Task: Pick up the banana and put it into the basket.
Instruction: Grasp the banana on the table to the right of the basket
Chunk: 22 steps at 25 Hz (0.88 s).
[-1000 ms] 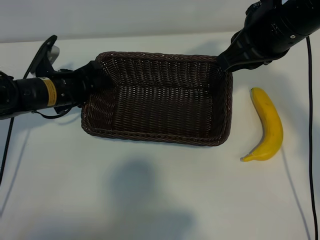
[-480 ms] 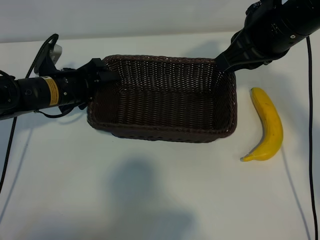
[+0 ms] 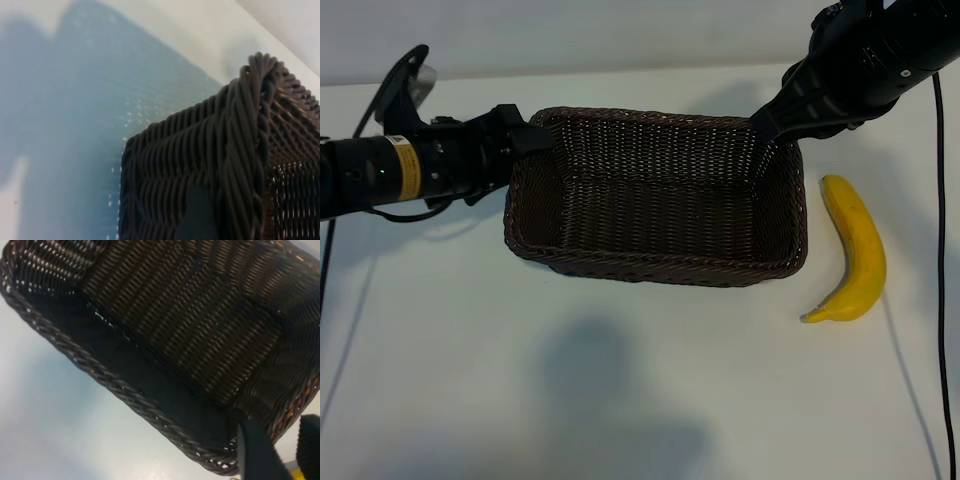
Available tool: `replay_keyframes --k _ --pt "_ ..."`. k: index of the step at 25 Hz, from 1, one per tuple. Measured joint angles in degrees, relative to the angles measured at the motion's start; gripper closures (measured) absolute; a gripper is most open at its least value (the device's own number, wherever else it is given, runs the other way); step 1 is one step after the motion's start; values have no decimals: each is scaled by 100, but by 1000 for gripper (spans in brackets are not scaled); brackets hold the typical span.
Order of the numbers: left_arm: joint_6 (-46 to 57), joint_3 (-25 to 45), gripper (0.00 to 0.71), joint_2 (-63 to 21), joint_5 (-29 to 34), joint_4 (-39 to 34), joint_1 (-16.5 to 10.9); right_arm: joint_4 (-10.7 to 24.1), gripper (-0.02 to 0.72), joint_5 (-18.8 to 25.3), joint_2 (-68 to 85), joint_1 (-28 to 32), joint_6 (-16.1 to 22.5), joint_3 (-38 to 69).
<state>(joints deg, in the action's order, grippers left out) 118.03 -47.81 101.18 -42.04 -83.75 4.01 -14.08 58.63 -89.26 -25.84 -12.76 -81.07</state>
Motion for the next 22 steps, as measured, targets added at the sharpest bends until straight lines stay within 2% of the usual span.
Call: replay_keyframes --k 3,7,12,16,22 --pt "342 0 96 -348 88 -735 -89 0 461 0 0 0 0 0" --pt "347 56 98 -902 -59 -1092 -406 0 461 0 0 0 0 0" --pt "347 60 98 -1543 -555 -1517 -740 0 461 0 0 0 0 0" --pt "347 90 99 -1701 -806 -1721 -752 0 461 0 0 0 0 0" --pt "347 174 99 -1701 -779 -1816 -752 0 461 0 0 0 0 0"
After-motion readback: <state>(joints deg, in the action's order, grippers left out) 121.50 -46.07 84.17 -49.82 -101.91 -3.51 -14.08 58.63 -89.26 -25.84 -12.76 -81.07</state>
